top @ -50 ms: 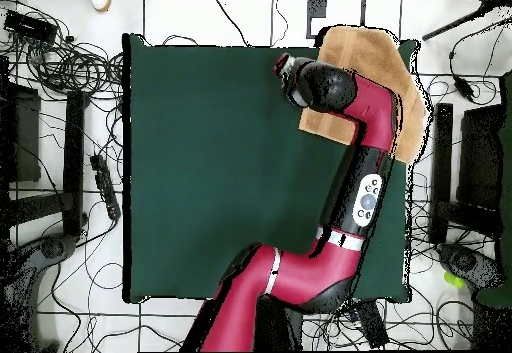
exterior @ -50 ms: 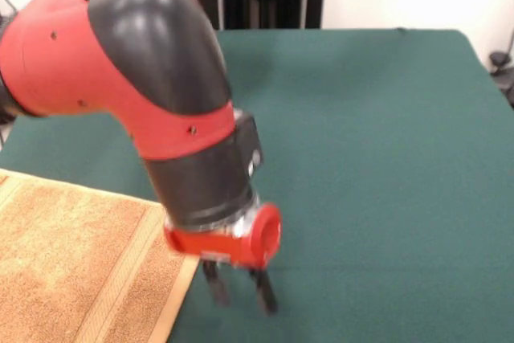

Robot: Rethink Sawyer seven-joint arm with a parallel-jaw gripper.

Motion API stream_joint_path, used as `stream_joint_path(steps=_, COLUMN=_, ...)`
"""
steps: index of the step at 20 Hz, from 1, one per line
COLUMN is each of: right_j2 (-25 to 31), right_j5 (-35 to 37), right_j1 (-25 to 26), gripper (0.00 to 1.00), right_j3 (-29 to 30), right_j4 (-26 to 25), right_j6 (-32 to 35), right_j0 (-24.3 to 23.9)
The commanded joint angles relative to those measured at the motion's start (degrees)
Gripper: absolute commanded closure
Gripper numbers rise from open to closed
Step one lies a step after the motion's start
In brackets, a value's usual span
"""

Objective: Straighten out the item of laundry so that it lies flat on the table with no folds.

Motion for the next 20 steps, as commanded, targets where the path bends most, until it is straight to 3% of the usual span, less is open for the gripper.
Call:
stream_joint_path(steps=1, right_j2=5.7, right_j5=18.4, right_j1=14.9, gripper=0.0, right_j3=-15.8, right_j4=-2.8, right_j6=-18.7, right_j0=2.0)
stream_joint_path(steps=2, right_j2=6.1, right_j5=20.9, right_j1=16.2, gripper=0.0, right_j3=-17.4, right_j4=-2.6, right_j6=-18.6, right_j0=2.1)
stream_joint_path(steps=6, right_j2=7.3, right_j5=17.0, right_j1=20.1, gripper=0.0, right_j3=-24.4, right_j4=-6.7, right_j6=-14.3, right_j0=3.9)
stream_joint_path(steps=11, right_j2=5.8, right_j5=0.4, right_j1=26.6, gripper=0.0, right_j3=-34.3, right_j4=-21.4, right_j6=-14.8, right_j0=6.9)
stream_joint_path(steps=12, right_j2=4.7, right_j5=-0.2, right_j1=27.5, gripper=0.0, right_j3=-36.7, right_j4=-28.9, right_j6=-11.9, right_j0=8.3)
stream_joint_path(steps=13, right_j2=4.2, right_j5=1.4, right_j1=27.2, gripper=0.0, right_j3=-36.9, right_j4=-30.9, right_j6=-11.5, right_j0=8.7)
stream_joint_path(steps=17, right_j2=3.9, right_j5=5.4, right_j1=23.5, gripper=0.0, right_j3=-33.1, right_j4=-30.7, right_j6=-11.6, right_j0=8.6)
stream_joint_path(steps=20, right_j2=2.7, right_j5=15.2, right_j1=19.1, gripper=0.0, right_j3=-29.5, right_j4=-27.3, right_j6=-13.8, right_j0=6.6)
